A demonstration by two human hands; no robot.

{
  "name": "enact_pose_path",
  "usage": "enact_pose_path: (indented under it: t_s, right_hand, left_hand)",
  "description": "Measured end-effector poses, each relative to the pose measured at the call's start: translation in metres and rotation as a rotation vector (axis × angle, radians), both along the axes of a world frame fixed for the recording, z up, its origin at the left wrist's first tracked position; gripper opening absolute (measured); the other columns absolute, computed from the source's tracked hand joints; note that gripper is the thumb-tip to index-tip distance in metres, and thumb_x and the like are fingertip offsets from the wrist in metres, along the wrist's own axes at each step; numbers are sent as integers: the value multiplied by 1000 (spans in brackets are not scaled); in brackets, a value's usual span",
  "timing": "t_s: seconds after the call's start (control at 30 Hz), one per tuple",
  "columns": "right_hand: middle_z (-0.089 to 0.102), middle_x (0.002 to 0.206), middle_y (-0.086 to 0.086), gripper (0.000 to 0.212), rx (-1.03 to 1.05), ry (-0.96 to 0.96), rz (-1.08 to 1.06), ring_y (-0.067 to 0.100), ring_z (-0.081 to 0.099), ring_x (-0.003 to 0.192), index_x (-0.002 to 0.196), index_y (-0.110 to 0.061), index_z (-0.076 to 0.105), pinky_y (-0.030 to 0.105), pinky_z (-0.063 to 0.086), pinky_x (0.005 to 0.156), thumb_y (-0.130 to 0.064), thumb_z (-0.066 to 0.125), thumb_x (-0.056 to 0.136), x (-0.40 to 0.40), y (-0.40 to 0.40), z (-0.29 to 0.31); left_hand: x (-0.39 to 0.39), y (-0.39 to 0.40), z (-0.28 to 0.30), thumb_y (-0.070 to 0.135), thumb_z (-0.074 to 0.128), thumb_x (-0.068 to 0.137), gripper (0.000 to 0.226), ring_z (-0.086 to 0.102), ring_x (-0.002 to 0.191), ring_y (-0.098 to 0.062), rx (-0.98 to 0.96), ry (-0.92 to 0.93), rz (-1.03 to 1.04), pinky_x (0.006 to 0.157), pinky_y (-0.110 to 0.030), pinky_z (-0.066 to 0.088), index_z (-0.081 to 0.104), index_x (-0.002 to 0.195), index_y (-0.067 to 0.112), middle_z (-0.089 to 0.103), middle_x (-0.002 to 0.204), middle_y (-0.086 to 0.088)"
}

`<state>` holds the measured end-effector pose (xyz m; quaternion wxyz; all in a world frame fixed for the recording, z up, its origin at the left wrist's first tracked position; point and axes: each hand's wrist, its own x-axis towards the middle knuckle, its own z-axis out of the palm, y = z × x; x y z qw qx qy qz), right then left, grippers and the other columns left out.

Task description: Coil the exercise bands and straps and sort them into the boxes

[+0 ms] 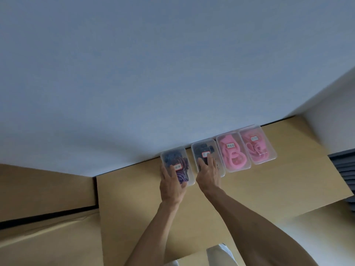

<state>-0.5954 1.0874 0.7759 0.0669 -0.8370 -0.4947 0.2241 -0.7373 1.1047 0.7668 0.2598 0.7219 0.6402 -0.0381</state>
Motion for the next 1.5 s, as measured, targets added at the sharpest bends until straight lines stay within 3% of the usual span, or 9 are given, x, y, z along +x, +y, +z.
enact_pose_path:
  t_s: [0.13,0.23,0.47,0.63,0.9,1.03,1.2,1.4,1.5]
  right_hand:
    - [17,164,11,56,-49,-36,40,28,16,151,150,-26,37,37,18,122,-21,56,98,27,5,-3]
    - [15,165,9,50,-116,7,106,27,15,151,145,-29,44,38,19,121,-26,59,97,36,6,-10]
    - [15,163,8,57,-107,59,126,28,15,151,147,-28,38,43,22,123,-26,62,96,39,2,-3]
    - [30,152,9,64,-22,49,23,32,31,141,143,-24,40,43,41,111,-10,67,87,60,-11,16]
    - [24,153,14,55,-138,-38,-115,35,26,144,136,-24,44,41,36,111,-8,64,87,120,-44,10]
    - [22,156,17,63,-155,-31,-204,34,28,142,141,-24,40,41,40,103,-10,65,86,148,-48,1]
    - [18,161,17,76,-125,-35,-179,34,17,150,153,-24,29,43,36,110,-18,69,89,197,-47,-15]
    - [18,155,19,66,-158,-55,-55,39,17,146,146,-28,38,43,40,108,-13,66,88,209,-48,-12]
    - [23,153,17,72,-152,-91,10,37,25,142,147,-31,33,43,30,114,-17,67,86,217,-49,1]
  left_hand:
    - [16,-4,-1,49,71,84,82,21,150,-34,60,1,-33,105,-43,50,31,151,24,9,163,-17]
    - [24,-1,-4,43,77,81,74,22,149,-33,37,-20,-8,99,-41,55,38,143,29,7,163,-13]
    - [29,-4,4,57,66,86,78,23,149,-33,91,65,-40,116,-42,39,31,150,31,10,164,-16]
    - [64,-15,16,52,67,89,85,17,153,-37,131,99,-191,122,-45,24,24,158,25,14,165,-20]
    - [114,-24,15,52,66,90,86,16,153,-37,147,72,-347,120,-49,28,21,159,24,12,166,-19]
    - [168,-26,14,39,80,80,88,37,143,-44,180,-29,-386,111,-55,41,38,153,16,35,156,-26]
    - [210,-21,-6,48,72,85,78,21,151,-37,154,103,-410,121,-51,23,36,150,25,17,166,-16]
    - [229,-27,-3,46,70,87,69,21,151,-34,175,130,-285,119,-49,27,38,145,29,17,166,-13]
    - [232,-29,12,52,69,86,89,25,148,-35,131,152,-232,116,-48,32,22,155,23,16,164,-16]
